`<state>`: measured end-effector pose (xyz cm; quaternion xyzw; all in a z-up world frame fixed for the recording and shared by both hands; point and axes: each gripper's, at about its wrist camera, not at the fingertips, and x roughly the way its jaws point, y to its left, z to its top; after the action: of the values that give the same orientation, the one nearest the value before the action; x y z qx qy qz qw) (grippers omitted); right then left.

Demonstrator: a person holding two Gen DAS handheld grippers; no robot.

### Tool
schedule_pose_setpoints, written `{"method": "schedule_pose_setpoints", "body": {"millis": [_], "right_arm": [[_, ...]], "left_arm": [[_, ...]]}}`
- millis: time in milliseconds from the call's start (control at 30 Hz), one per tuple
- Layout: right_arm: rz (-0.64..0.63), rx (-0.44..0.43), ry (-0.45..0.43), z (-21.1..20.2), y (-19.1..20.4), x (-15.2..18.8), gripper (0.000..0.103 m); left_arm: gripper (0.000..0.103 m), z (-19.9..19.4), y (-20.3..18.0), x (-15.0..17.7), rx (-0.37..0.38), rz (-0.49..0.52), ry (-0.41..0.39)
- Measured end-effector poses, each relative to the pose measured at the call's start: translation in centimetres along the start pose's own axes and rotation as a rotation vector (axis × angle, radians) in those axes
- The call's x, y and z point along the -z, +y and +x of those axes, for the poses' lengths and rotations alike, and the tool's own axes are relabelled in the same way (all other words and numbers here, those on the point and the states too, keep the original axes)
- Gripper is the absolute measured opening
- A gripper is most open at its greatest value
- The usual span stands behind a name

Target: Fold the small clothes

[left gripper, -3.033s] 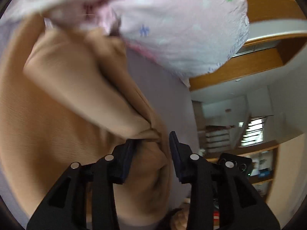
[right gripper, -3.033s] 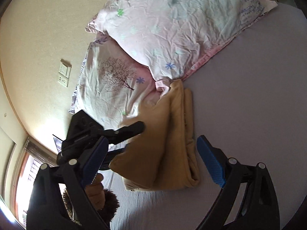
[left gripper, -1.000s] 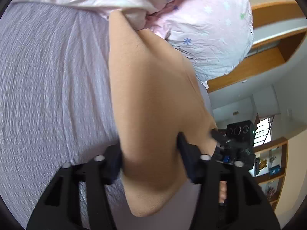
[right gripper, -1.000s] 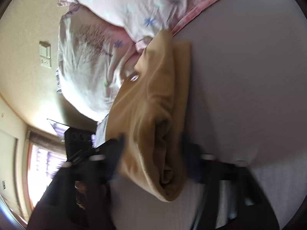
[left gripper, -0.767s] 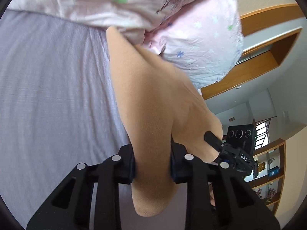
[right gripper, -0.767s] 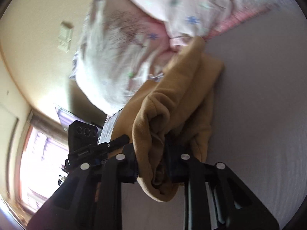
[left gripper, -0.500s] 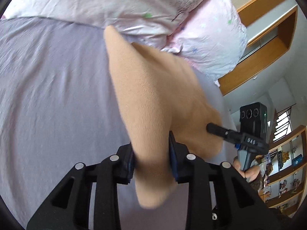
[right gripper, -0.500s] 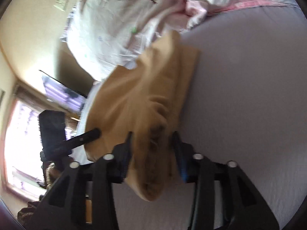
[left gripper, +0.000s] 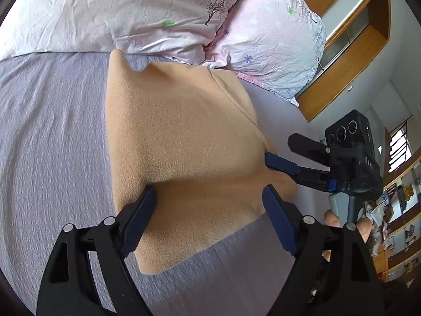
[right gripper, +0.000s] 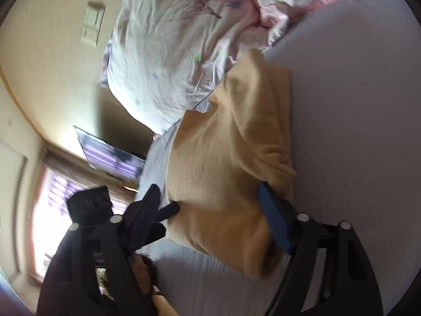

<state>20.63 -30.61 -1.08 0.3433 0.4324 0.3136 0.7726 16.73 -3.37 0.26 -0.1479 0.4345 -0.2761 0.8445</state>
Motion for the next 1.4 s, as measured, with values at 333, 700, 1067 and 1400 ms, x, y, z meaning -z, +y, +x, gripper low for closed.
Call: {"method": "schedule_pose_setpoints", "body": {"millis": [333, 700, 1067, 1400], "right_arm": [[-0.43, 0.521, -0.156, -3.8, 6.3, 9.3, 0.101], [-0.495, 0.718, -0.077, 0.8, 4.3, 13.5, 0.101], [-0.541, 0.784, -0.056, 1.8, 4.1, 14.1, 0.101], [-0.536, 0.788, -0.047, 1.7, 4.1, 14.0, 0.101]], "left_arm": [[0.102, -4.7, -2.6, 6.8, -0.463, 0.171, -0.085], [0.102, -1.4, -1.0, 8.2, -0.526, 0.137, 0.015], [0.102, -2.0, -1.5, 8.8, -0.55, 0.154, -0.048], [0.102, -2.0, -1.5, 8.7, -0.548, 0.158, -0.051]]}}
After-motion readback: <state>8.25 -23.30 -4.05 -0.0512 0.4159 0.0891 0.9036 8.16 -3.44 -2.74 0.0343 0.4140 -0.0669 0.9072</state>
